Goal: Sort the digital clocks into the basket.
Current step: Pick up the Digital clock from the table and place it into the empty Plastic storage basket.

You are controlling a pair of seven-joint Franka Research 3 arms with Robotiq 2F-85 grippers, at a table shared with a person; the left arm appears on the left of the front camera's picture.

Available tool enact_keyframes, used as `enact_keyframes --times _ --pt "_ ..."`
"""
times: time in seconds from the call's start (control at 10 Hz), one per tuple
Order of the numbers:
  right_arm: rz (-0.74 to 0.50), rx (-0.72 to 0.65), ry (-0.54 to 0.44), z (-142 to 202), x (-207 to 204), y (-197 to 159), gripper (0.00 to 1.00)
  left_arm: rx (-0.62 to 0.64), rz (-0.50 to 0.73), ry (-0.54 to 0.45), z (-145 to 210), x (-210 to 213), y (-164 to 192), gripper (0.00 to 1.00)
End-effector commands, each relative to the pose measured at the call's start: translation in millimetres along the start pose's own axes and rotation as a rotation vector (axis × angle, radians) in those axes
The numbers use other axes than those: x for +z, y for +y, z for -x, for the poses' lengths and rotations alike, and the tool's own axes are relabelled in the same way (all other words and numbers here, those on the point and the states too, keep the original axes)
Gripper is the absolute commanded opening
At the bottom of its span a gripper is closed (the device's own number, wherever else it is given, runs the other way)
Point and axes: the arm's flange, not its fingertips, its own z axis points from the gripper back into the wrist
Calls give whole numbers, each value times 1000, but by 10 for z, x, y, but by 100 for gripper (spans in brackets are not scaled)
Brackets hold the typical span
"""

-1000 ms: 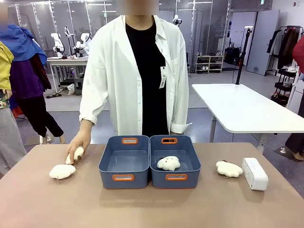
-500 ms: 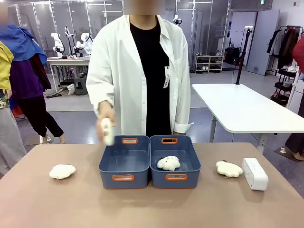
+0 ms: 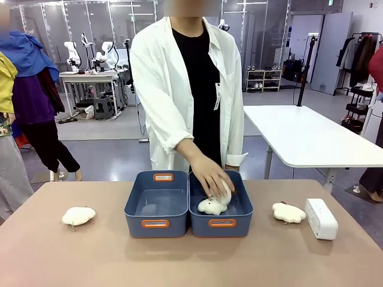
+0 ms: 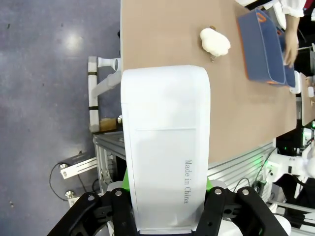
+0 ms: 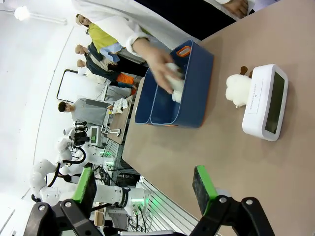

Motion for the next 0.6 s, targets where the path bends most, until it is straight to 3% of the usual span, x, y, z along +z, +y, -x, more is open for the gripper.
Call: enact_keyframes --times 0.0,0.2,0.5 --pt "-11 12 -4 14 13 29 100 1 1 -1 3 1 3 52" --pt "-11 12 -4 14 13 29 100 -100 17 84 -172 -101 -845 52" --pt "-11 12 -4 14 13 29 100 -139 -49 267 -334 -773 -2037 52"
